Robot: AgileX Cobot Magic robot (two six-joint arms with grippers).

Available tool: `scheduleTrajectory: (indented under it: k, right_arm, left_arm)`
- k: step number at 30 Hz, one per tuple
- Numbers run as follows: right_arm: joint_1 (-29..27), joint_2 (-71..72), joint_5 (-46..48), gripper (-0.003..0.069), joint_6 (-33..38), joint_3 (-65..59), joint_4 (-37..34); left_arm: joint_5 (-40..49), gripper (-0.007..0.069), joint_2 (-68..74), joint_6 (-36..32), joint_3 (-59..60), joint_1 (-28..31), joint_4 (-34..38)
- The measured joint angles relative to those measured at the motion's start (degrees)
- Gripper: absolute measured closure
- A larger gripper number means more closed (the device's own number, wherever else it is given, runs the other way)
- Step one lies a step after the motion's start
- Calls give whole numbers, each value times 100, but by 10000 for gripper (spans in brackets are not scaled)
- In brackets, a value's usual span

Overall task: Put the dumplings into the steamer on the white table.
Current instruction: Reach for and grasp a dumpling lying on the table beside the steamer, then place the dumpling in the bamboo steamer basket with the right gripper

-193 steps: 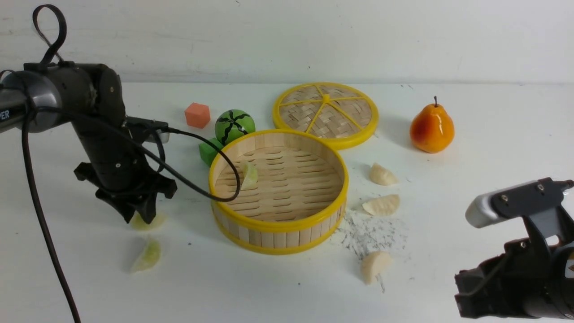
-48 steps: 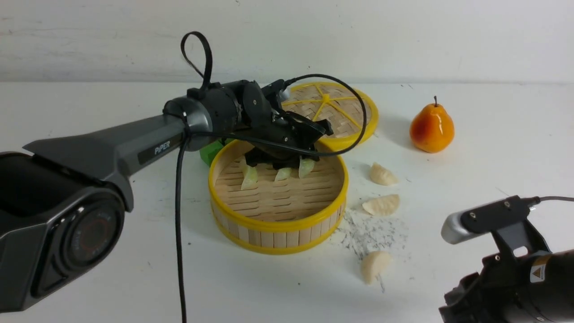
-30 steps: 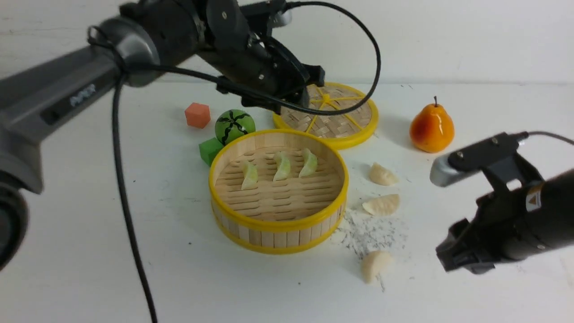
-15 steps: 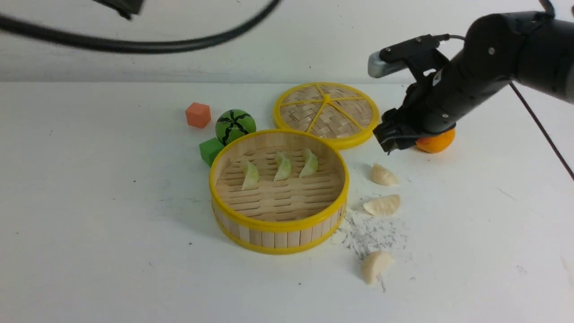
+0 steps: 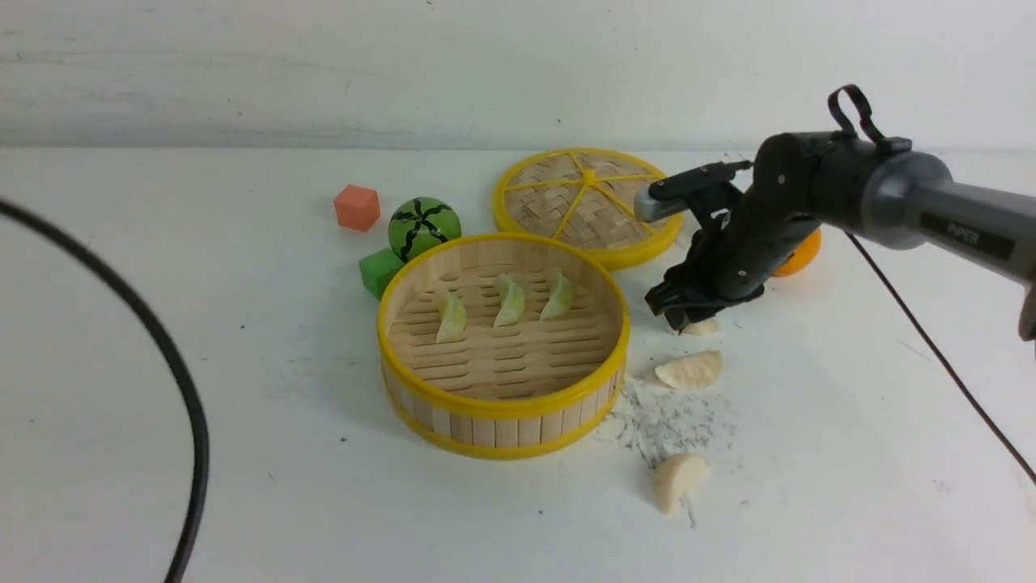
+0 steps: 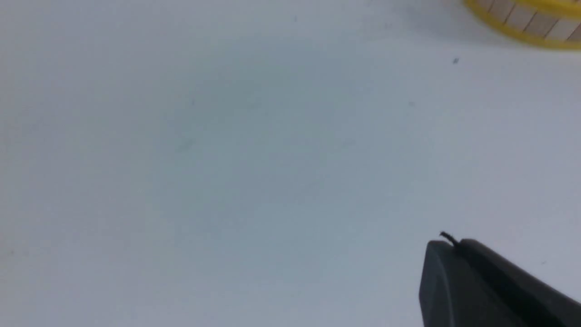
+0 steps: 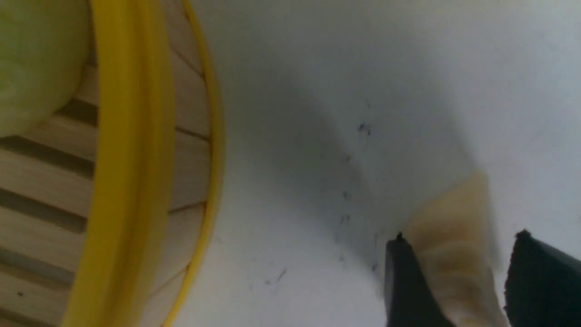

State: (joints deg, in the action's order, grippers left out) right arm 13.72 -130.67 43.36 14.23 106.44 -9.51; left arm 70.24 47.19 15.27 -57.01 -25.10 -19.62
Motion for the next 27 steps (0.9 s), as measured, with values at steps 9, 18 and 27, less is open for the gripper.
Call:
scheduleTrajectory:
  k: [9, 18, 27]
  right_arm:
    - [-6, -11, 1458, 478, 46, 1038, -285]
    - [889, -34, 2169, 478, 164, 1914, -2203]
    - [1909, -565, 1541, 478, -637, 1918, -988]
  left_arm:
    - [-65, 637, -1995, 1816, 1890, 0, -1144]
    - [-2323, 637, -3729, 3838, 3471, 0, -1866]
    - [-2951, 637, -3957, 4076, 3626, 0, -2221]
